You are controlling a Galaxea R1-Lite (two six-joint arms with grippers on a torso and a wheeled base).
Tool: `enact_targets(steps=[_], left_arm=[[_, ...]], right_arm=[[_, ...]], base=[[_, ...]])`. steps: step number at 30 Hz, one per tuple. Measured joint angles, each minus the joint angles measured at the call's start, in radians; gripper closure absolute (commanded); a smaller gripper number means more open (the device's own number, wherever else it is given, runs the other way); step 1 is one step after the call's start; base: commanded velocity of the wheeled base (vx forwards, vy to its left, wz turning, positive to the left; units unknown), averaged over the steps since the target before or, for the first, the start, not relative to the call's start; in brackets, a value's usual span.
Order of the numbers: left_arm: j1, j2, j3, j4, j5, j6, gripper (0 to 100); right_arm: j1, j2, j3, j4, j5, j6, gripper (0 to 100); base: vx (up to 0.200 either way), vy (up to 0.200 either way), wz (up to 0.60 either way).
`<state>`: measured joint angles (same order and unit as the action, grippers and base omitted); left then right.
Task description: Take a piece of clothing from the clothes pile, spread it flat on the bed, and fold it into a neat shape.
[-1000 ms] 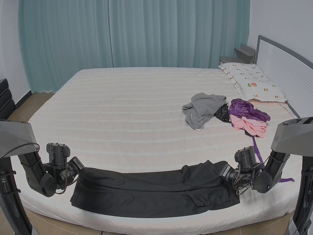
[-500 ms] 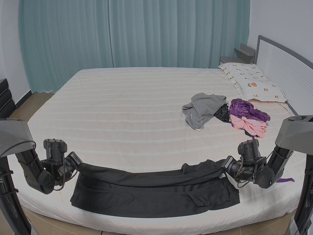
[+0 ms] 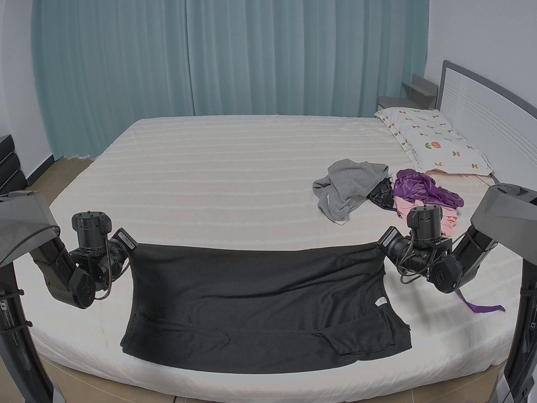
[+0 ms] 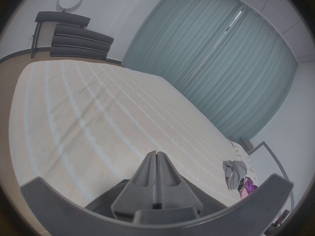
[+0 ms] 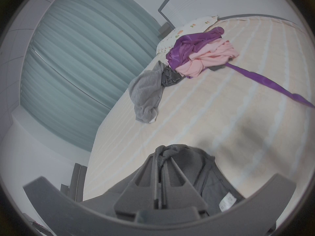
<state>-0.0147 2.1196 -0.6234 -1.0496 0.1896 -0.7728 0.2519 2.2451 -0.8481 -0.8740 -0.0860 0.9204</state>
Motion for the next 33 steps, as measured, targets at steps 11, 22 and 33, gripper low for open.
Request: enact_targets(steps=[11,22,33], left_arm=[[0.015,0.034,-0.007,-0.005,-0.006,-0.048,100],[0.016,0.034,0.144,-0.009,-0.079,-0.020,100],[0.024,0.038,0.253,-0.007,-0.126,0.040,100]], right_arm=[[-0.016,0.021,0.034,-0.004,0.008,-0.057,100],[-0.003,0.018,0.219,-0.045,0.046,-0.121,100],[0.015,0.029,0.358,-0.147,0.053,-0.194,100]], base=[[0.000,0.000,0.00],[0.000,0.000,0.00],[0.000,0.000,0.00]])
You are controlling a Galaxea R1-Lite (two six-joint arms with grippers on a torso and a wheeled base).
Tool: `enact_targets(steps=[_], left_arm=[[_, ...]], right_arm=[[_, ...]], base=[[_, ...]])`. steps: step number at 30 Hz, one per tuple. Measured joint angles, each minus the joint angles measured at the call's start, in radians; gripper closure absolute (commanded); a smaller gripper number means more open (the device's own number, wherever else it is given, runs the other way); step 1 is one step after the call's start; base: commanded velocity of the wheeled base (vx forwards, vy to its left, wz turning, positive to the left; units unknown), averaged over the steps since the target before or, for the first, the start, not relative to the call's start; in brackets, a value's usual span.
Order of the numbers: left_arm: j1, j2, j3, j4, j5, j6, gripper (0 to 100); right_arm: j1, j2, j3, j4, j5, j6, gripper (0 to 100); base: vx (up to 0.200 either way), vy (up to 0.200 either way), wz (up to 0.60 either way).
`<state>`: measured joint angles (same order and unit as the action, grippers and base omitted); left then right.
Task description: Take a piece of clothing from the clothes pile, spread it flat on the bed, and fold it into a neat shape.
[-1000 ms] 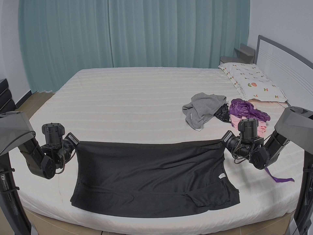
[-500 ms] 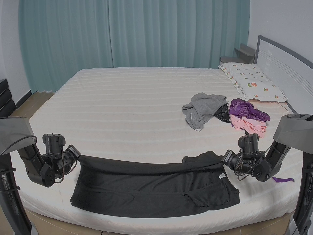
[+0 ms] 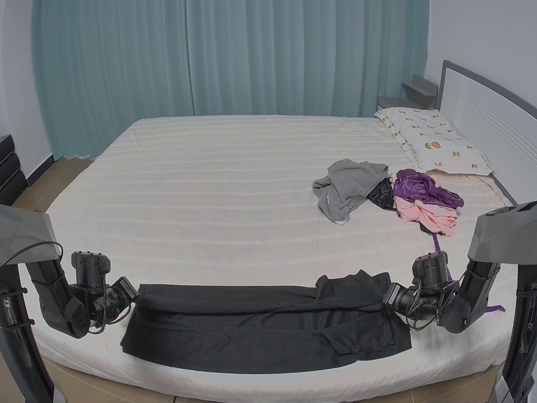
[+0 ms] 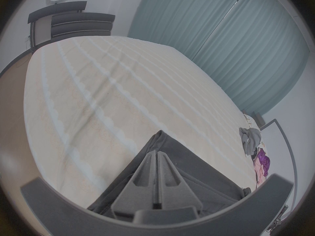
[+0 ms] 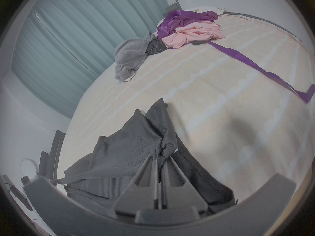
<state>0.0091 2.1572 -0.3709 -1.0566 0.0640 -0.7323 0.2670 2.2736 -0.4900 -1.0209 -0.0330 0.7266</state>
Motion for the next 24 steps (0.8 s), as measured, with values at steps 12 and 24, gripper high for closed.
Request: enact_targets(steps=[12,24], left_arm=[[0.020,0.030,0.034,0.000,-0.011,0.019,0],[0.023,0.023,-0.016,0.004,-0.013,0.011,0]], right_arm=[[0.024,0.005,0.067,-0.011,-0.001,-0.028,0],[0.013,-0.069,0.071,-0.082,0.012,-0.024,0]], base=[[0.000,0.000,0.00],[0.000,0.000,0.00]])
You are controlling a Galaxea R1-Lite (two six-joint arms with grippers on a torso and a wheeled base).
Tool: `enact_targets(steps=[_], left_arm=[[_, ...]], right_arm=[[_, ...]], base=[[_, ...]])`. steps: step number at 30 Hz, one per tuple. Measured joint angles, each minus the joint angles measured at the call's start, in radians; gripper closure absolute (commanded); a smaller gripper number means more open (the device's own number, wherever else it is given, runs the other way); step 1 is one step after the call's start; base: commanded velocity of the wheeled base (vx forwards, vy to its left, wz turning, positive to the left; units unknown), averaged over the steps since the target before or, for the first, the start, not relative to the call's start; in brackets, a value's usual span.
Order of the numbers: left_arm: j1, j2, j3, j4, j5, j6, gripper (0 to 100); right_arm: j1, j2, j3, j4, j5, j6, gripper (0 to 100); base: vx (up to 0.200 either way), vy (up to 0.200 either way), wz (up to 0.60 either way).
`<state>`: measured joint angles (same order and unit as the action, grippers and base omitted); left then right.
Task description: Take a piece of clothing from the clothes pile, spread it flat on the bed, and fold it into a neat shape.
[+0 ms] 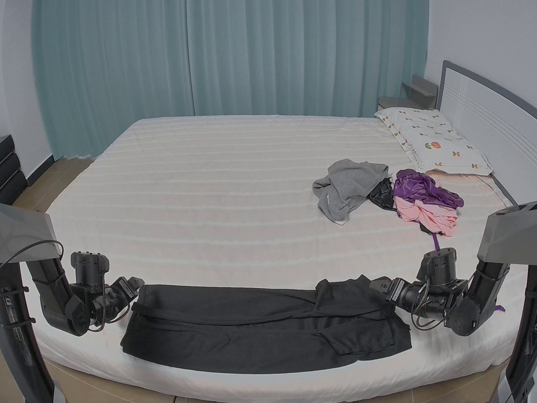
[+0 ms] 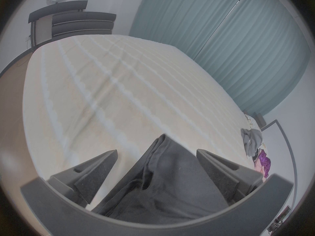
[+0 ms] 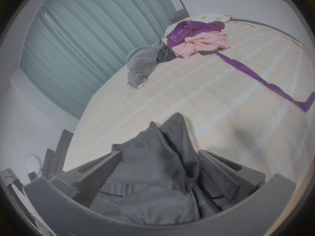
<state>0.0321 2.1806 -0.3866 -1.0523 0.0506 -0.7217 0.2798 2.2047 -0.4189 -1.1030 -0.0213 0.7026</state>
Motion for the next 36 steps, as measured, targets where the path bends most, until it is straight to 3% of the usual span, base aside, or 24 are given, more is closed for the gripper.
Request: enact_targets(steps=[5,11,16,17,23,36], left_arm=[[0.001,0.005,-0.068,0.009,-0.001,-0.003,0],[-0.013,0.074,-0.160,0.025,-0.001,-0.003,0],[-0.027,0.138,-0.233,0.043,0.004,-0.002,0],[-0.029,0.151,-0.244,0.045,0.005,-0.001,100],[-0.037,0.194,-0.277,0.043,0.006,-0.002,100],[-0.020,0.206,-0.299,0.039,0.040,-0.105,100]], right_arm=[[-0.025,-0.044,-0.028,0.003,0.055,-0.002,0],[-0.051,-0.035,-0.047,0.006,0.219,-0.026,0],[-0.091,0.018,-0.123,0.028,0.245,-0.043,0],[-0.103,0.027,-0.140,0.036,0.249,-0.047,0],[-0.153,0.074,-0.187,0.050,0.261,-0.052,0],[-0.160,0.169,-0.259,0.051,0.265,-0.046,0]], base=[[0.000,0.000,0.00],[0.000,0.000,0.00],[0.000,0.000,0.00],[0.000,0.000,0.00],[0.000,0.000,0.00],[0.000,0.000,0.00]])
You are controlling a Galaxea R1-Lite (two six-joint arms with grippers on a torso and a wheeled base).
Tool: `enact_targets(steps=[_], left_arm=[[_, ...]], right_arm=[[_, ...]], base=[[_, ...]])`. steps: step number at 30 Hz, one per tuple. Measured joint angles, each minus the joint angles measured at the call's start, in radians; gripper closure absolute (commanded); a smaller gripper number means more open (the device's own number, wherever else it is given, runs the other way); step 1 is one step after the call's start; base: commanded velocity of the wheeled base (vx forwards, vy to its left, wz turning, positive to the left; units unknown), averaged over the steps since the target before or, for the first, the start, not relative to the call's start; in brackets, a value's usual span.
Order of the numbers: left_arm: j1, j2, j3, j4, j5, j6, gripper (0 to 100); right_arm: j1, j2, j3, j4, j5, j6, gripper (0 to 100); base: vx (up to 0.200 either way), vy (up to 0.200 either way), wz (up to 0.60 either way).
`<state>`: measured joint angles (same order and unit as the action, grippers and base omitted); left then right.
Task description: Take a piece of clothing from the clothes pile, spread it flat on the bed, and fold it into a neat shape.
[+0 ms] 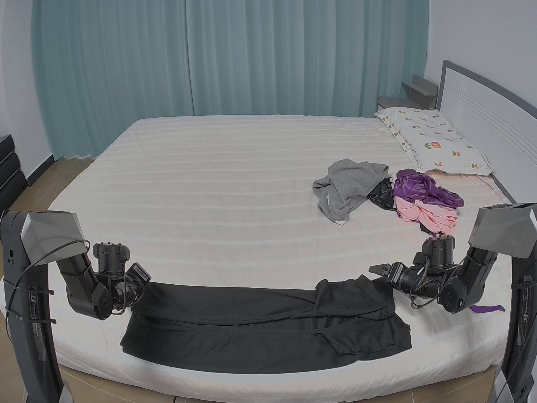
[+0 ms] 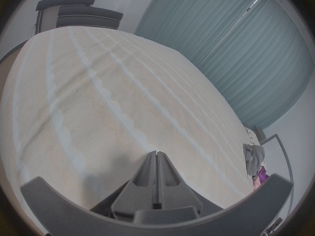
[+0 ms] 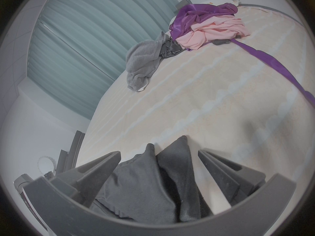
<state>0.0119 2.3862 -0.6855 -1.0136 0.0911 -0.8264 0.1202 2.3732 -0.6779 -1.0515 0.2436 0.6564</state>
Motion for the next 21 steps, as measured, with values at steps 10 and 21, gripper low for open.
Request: enact_targets(steps=[10,21], left_arm=[[0.025,0.000,0.000,-0.002,0.005,-0.001,100],[0.030,0.003,0.000,-0.003,0.004,0.001,100]], right_arm=[[-0.011,0.041,-0.052,0.043,0.000,0.012,100],[-0.019,0.031,-0.057,0.036,-0.007,0.069,100]], base=[[0.000,0.000,0.00],[0.000,0.000,0.00]])
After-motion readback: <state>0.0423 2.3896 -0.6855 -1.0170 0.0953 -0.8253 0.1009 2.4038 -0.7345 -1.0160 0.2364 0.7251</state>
